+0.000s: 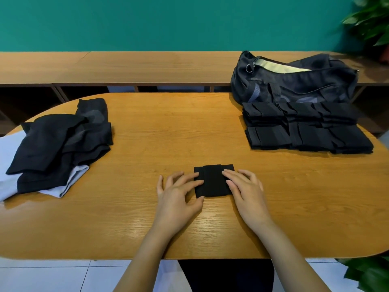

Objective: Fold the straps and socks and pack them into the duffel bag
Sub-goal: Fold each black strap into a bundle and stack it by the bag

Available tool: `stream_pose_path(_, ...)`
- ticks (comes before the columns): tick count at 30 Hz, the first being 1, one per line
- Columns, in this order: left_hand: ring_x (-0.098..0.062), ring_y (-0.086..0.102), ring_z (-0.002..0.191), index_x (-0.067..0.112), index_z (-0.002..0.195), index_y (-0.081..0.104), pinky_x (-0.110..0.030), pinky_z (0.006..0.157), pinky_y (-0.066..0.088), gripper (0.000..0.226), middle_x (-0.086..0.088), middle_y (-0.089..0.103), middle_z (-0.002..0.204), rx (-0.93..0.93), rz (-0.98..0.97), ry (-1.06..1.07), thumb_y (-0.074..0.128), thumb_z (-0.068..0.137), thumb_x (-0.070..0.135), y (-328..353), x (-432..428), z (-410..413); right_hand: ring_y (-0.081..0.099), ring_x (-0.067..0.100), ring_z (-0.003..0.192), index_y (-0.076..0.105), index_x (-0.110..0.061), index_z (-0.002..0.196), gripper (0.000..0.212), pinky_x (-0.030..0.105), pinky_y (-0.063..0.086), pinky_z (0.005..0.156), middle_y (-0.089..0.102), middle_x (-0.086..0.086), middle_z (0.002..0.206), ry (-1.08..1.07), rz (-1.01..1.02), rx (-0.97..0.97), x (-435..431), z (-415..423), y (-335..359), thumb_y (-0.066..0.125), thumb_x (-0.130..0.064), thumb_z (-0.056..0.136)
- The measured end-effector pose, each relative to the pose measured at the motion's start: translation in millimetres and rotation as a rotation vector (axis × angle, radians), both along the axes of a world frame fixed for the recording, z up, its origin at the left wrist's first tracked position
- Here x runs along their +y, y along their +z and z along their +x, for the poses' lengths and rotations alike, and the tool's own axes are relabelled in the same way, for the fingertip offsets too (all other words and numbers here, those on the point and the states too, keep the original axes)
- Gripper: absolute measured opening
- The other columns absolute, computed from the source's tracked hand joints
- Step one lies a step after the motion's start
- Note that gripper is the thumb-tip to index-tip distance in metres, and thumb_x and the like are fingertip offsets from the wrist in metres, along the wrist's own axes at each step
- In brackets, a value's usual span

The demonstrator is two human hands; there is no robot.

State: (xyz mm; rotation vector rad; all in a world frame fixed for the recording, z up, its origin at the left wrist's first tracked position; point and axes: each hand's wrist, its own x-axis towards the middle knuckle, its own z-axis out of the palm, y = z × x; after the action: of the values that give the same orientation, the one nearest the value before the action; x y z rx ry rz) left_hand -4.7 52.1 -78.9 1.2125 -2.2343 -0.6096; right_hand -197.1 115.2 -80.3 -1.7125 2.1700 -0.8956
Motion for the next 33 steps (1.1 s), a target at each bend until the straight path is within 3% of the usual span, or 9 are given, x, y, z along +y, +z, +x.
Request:
stream_pose_path(4, -0.002, 0.024, 0.135, 0.041, 0.126, 0.060, -0.051, 0.118, -0.004, 0.040, 0.036, 0.041, 0.131, -0.027, 0.009, -0.009, 0.066, 0.087, 0.038, 2.0, 1.3, -0.4, 0.033, 0.012, 0.133, 0.046, -0.038, 0.138, 0.039, 0.030, 0.032, 0.106, 0.043, -0.012, 0.139, -0.048, 0.056, -0.155, 2.4, -0.7, -0.1, 0.039, -0.041, 0.100)
stream_pose_path(7, -0.006, 0.027, 0.135, 0.040, 0.128, 0.059, -0.052, 0.118, -0.005, 0.035, 0.029, 0.046, 0.136, -0.064, -0.012, -0.004, 0.057, 0.093, 0.042, 2.8, 1.5, -1.9, 0.042, 0.007, 0.128, 0.049, -0.036, 0.119, 0.026, 0.039, 0.040, 0.107, 0.048, -0.016, 0.136, -0.026, -0.071, -0.245, 4.3, 2.0, 1.7, 0.042, -0.047, 0.096)
stream_pose_path(9, -0.006, 0.029, 0.133, 0.040, 0.125, 0.060, -0.052, 0.117, -0.004, 0.032, 0.027, 0.048, 0.136, -0.064, -0.017, 0.015, 0.050, 0.095, 0.044, 3.3, 1.7, -4.0, 0.040, 0.002, 0.128, 0.053, -0.034, 0.104, 0.021, 0.040, 0.034, 0.111, 0.047, -0.020, 0.136, 0.013, -0.154, -0.116, 8.5, 3.7, 4.2, 0.039, -0.048, 0.097)
stream_pose_path(11, -0.005, 0.031, 0.131, 0.040, 0.122, 0.063, -0.051, 0.117, -0.003, 0.030, 0.027, 0.050, 0.134, -0.041, -0.011, 0.038, 0.048, 0.096, 0.044, 3.5, 1.4, -5.4, 0.033, 0.004, 0.135, 0.063, -0.034, 0.100, 0.032, 0.042, 0.017, 0.118, 0.044, -0.018, 0.143, 0.127, -0.150, 0.112, 13.0, 6.3, 5.9, 0.035, -0.049, 0.097)
stream_pose_path(14, -0.004, 0.032, 0.128, 0.041, 0.120, 0.064, -0.050, 0.116, -0.001, 0.029, 0.029, 0.050, 0.132, -0.027, 0.022, 0.062, 0.046, 0.097, 0.044, 2.8, -0.5, -7.0, 0.024, 0.009, 0.143, 0.067, -0.036, 0.114, 0.045, 0.041, -0.001, 0.120, 0.033, -0.017, 0.153, 0.258, -0.019, 0.391, 15.3, 10.6, 7.6, 0.030, -0.055, 0.098)
stream_pose_path(18, -0.008, 0.032, 0.131, 0.043, 0.132, 0.054, -0.049, 0.117, 0.001, 0.037, 0.030, 0.043, 0.134, -0.037, 0.057, 0.102, 0.041, 0.097, 0.049, 5.3, -2.7, -10.7, 0.039, 0.012, 0.137, 0.063, -0.028, 0.126, 0.055, 0.042, 0.009, 0.121, 0.041, -0.011, 0.150, 0.261, 0.044, 0.617, 9.8, 12.5, 11.5, 0.025, -0.056, 0.099)
stream_pose_path(22, -0.015, 0.029, 0.136, 0.039, 0.149, 0.027, -0.047, 0.118, 0.008, 0.067, 0.015, 0.034, 0.150, -0.088, 0.067, 0.187, 0.028, 0.089, 0.067, 4.4, -7.3, -14.0, 0.032, 0.016, 0.143, 0.057, -0.021, 0.133, 0.059, 0.046, 0.008, 0.120, 0.035, -0.007, 0.155, 0.117, -0.034, 0.653, -6.0, -7.3, 31.1, 0.020, -0.053, 0.100)
stream_pose_path(28, -0.018, 0.032, 0.135, 0.035, 0.150, 0.025, -0.047, 0.118, 0.010, 0.076, 0.011, 0.038, 0.149, -0.173, 0.024, 0.242, 0.015, 0.085, 0.073, -0.3, -11.5, -16.8, 0.009, 0.018, 0.150, 0.047, -0.016, 0.143, 0.069, 0.050, 0.003, 0.121, 0.015, -0.008, 0.162, -0.204, 0.062, 0.613, -27.3, -83.2, 48.9, 0.011, -0.057, 0.100)
stream_pose_path(33, -0.016, 0.033, 0.133, 0.034, 0.150, 0.028, -0.046, 0.118, 0.012, 0.077, 0.012, 0.042, 0.145, -0.191, 0.019, 0.254, 0.009, 0.083, 0.069, 3.6, -10.5, -18.3, 0.001, 0.016, 0.150, 0.038, -0.018, 0.148, 0.089, 0.049, -0.002, 0.121, 0.007, -0.008, 0.163, -0.214, 0.204, 0.594, -32.7, -112.6, 41.7, -0.007, -0.061, 0.086)
